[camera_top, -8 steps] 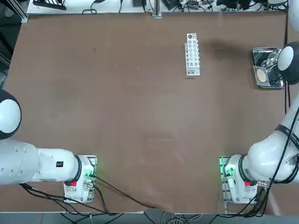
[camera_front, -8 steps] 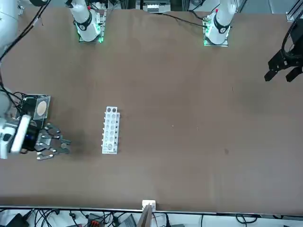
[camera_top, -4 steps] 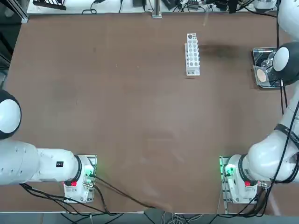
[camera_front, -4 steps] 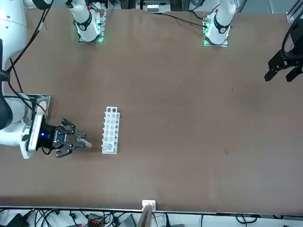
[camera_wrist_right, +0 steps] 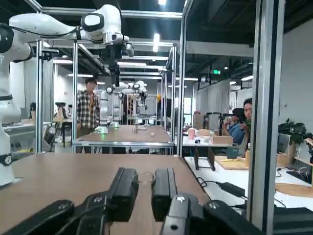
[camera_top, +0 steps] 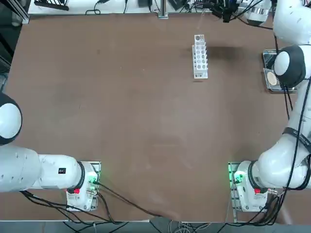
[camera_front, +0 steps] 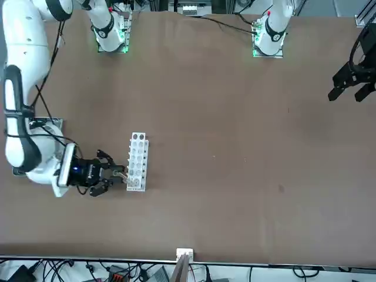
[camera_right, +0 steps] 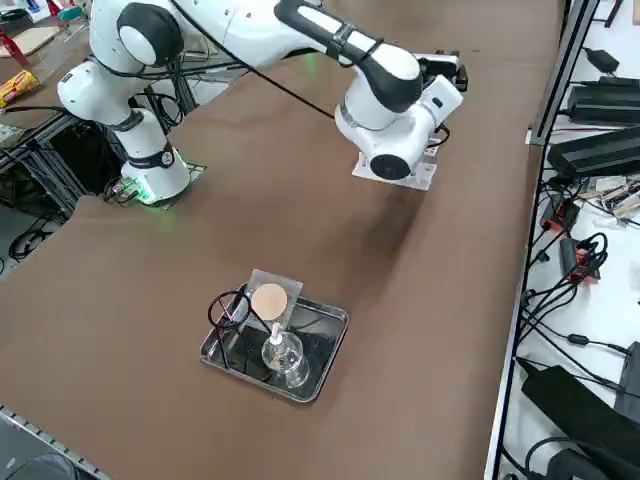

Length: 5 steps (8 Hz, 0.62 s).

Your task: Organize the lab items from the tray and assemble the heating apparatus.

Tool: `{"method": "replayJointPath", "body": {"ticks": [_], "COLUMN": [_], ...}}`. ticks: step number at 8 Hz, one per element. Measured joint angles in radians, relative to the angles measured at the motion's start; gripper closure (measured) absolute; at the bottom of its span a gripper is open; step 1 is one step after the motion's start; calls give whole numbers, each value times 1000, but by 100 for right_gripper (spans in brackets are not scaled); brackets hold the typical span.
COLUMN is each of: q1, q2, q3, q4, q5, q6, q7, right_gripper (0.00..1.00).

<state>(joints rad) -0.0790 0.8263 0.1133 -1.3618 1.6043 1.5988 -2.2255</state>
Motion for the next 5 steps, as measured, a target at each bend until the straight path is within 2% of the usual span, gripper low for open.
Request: {"method": "replayJointPath", "body": {"ticks": [5], "q1": [5], "q2": [22], "q3": [-4], "q4": [-1], "q5": [22], "q6": [-1], "q7": [-29], "right_gripper": [78]}}
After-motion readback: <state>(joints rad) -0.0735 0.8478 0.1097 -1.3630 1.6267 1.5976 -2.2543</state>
